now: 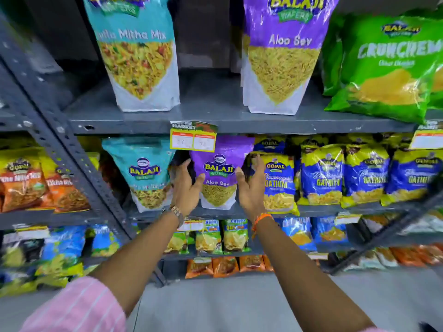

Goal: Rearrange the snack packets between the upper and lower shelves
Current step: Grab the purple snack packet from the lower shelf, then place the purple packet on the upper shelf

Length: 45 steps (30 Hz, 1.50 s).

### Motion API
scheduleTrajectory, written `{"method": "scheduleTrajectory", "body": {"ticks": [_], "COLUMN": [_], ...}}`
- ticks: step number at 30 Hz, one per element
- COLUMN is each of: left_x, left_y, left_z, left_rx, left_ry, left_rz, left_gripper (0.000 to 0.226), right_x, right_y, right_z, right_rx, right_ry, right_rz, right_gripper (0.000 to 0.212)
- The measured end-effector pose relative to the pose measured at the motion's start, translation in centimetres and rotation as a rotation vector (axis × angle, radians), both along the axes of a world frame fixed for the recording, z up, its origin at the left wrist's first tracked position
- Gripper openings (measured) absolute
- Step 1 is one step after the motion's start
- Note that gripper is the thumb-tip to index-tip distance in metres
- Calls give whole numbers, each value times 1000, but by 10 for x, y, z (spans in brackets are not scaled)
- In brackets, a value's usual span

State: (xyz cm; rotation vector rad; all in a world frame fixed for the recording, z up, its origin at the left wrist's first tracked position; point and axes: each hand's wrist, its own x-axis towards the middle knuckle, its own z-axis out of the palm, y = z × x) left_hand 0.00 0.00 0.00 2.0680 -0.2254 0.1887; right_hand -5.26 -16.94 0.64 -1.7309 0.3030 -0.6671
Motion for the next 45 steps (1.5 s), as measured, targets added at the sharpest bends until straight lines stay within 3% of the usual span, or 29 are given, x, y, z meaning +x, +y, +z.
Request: {"method": "scheduleTrajectory", "body": {"ticks": [2,6,10,13,23,28,34,40,45], "left_x": [17,40,56,53,-30,-78,-102,-101,-77], "left_y": [-12,-25,-18,-13,8,23,38,36,33], "left_z": [4,8,-5,-20,-29,-13,63,172,255], "left_rx": [4,-243,-349,-346,-442,-503,-502,-558,-603], "left_ry": [62,182,116,72,5,-30,-251,-496,-553], "left_rz": [-14,-27,-60,-9,12,-34,-160,-199,-222], "left_gripper": [70,77,60,42,20,25,19,17,19], "right_x": [15,39,49,49,-14,-60,-101,-110,-83], "right_y": [-6,-22,-31,-30,-10,0,9,13,15], "right_z": [-1,-13,-20,-22,-20,-1,77,186,263], "right_rx": [123,240,175,147,138,167,225,232,221], "right_ry": [79,135,152,127,151,167,12,-203,-354], "right_rz": [88,225,329,347,325,325,291,291,300], "right_gripper": [71,63,38,34,43,35,22,24,23]}}
